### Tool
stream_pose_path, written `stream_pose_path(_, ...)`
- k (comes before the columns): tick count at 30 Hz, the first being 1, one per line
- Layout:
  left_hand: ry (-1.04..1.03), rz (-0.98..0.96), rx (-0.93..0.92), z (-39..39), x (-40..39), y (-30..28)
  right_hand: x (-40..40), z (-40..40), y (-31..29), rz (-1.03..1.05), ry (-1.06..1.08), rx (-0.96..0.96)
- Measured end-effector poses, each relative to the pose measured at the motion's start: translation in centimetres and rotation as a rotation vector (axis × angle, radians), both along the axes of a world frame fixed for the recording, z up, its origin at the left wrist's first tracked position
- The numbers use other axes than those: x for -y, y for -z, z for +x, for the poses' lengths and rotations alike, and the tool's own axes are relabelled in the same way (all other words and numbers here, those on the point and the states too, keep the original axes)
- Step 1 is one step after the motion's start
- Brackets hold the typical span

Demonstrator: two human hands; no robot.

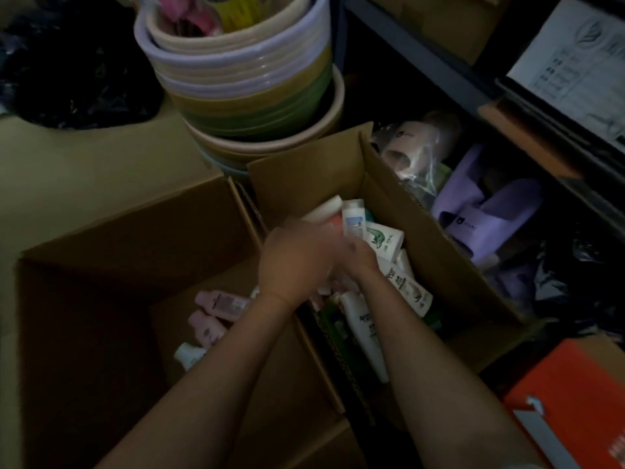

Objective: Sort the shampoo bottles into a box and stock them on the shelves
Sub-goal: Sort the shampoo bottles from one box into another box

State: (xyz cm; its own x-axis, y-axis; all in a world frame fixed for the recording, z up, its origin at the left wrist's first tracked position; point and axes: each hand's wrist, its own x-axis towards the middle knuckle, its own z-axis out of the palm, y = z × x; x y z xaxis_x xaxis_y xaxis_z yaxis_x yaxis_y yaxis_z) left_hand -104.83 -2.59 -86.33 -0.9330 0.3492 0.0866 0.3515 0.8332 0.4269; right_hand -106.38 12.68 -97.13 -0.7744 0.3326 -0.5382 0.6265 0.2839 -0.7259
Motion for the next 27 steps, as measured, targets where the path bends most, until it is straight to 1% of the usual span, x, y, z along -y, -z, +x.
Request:
stream_pose_path(1,-0.001,0.000,0.002,0.1,-0.1,0.0,0.4,0.4,0.4,0.167,-0.163,0.022)
stream_pose_path(2,0.000,-0.012,0.013,0.1,-0.1,0.0,0.6,0.8,1.2,0.309,-0.273,0.046)
stream_pose_path(3,0.008,-0.021,0.020,0.0,-0.2,0.1,0.9,1.2,1.5,0.383,-0.312,0.040)
stream_pose_path(7,0.027,-0.064,0.002,0.0,-0.1,0.5,1.1,2.1,1.9,0.341,-0.171,-0.121)
stream_pose_path(10,0.043,-0.070,-0.023,0.2,0.1,0.5,1.4,1.6,2.1,0.361,-0.181,-0.214)
stream_pose_path(12,0.051,-0.070,-0.003,0.2,0.0,0.3,1.6,0.8,1.8,0.325,-0.158,-0.200)
stream_pose_path(14,0.065,-0.064,-0.001,0.0,0.1,0.4,1.4,0.1,1.7,0.284,-0.140,-0.141)
stream_pose_path(16,0.082,-0.072,0.002,0.0,0.0,0.3,1.0,0.2,1.3,0.206,-0.100,-0.096)
stream_pose_path(17,0.084,-0.083,0.007,0.0,-0.1,0.2,0.7,0.5,1.0,0.119,-0.040,-0.083)
stream_pose_path(20,0.070,-0.115,0.031,-0.3,-0.7,0.0,-0.2,1.8,-0.2,-0.345,0.205,-0.029)
stream_pose_path(22,0.040,-0.109,0.049,-0.4,-1.2,-0.1,-0.9,2.6,-1.5,-0.601,0.280,-0.064)
stream_pose_path(24,-0.025,-0.052,0.116,-0.7,-1.7,-0.1,-1.7,2.8,-3.0,-0.774,0.298,-0.159)
stream_pose_path(27,-0.056,-0.025,0.215,-1.3,-2.2,-0.4,-2.0,3.2,-6.3,-0.851,0.195,-0.270)
